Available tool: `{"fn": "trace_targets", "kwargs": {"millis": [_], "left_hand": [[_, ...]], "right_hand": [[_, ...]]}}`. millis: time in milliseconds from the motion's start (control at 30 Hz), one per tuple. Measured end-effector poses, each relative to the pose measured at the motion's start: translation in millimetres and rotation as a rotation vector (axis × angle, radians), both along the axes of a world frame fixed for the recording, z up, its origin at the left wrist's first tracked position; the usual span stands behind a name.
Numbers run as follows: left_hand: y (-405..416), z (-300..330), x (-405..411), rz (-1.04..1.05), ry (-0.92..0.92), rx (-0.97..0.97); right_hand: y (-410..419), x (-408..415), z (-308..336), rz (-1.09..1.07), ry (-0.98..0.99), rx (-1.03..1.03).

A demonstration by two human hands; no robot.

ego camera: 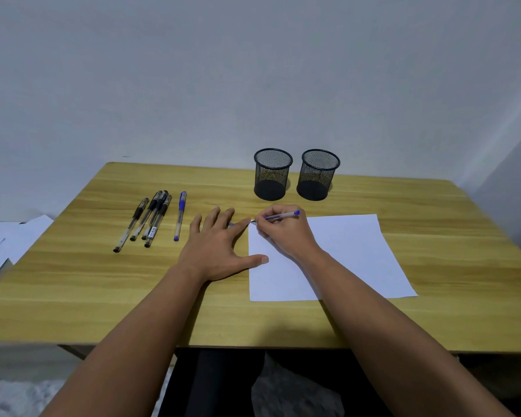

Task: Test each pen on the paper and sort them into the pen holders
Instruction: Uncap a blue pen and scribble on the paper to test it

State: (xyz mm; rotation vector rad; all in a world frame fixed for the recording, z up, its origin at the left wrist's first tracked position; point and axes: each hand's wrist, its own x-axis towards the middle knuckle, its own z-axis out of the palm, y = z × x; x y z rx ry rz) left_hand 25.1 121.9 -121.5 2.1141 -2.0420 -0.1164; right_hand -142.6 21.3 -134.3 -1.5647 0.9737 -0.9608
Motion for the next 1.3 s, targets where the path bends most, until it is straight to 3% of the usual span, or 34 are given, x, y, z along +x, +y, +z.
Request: {"fn": "trace_targets", "kwargs": {"millis": [633, 1300], "left_hand": [[0.0, -1.4, -0.2, 0.003, 0.000, 0.002], [-0.3, -1.1, 0.3, 0.001, 0.005, 0.006]], "right_hand": [[0.7, -3.0, 3.1, -0.037, -0.104, 0.085], [4.2, -2.9, 4.9, -0.078, -0.005, 0.037]]}}
